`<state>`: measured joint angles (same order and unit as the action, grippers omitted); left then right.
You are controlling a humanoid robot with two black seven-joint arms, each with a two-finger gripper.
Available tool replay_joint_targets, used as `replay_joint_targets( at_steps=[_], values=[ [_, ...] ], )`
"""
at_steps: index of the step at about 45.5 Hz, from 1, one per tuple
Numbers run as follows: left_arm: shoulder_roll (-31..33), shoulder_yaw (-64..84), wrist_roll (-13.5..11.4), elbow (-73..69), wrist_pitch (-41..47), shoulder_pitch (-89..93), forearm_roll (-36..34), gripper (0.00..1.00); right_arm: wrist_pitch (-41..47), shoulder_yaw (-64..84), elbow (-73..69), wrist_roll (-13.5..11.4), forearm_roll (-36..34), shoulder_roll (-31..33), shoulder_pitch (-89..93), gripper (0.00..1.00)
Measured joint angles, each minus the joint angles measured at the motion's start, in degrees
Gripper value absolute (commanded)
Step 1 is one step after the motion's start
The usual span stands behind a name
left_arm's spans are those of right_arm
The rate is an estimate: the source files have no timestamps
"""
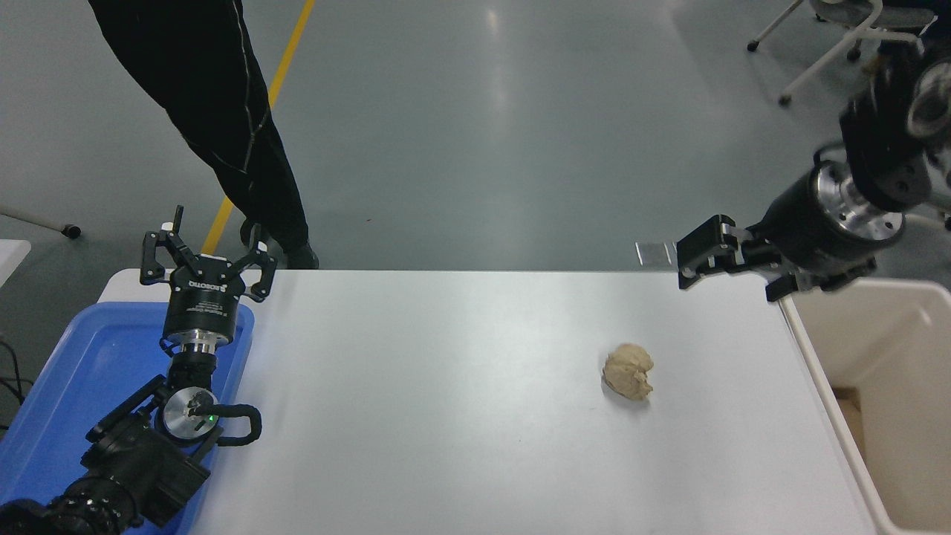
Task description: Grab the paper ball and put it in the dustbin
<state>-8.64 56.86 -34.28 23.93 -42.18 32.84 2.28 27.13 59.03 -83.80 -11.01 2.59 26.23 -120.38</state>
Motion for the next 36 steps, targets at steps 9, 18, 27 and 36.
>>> replay_joint_targets(
  at_steps=[9, 18, 27, 36],
  values=[
    [0.0, 0.0, 0.0, 0.0, 0.0, 0.0, 0.0, 0.99, -2.8, -7.0, 9.0, 0.1, -0.1, -2.9, 14.8, 1.0],
    [0.0, 0.0, 0.0, 0.0, 0.0, 0.0, 0.0, 0.99, -5.0, -14.2, 21.3, 0.2, -0.1, -8.3, 29.4, 1.0],
    [0.0, 0.0, 0.0, 0.1, 0.0, 0.0, 0.0, 0.99, -6.5, -17.7, 29.7, 0.2, 0.1, -13.6, 37.5, 1.0],
    [0.0, 0.0, 0.0, 0.1, 0.0, 0.0, 0.0, 0.99, -7.8, -18.8, 36.8, 0.0, 0.8, -17.7, 43.9, 1.0]
  ],
)
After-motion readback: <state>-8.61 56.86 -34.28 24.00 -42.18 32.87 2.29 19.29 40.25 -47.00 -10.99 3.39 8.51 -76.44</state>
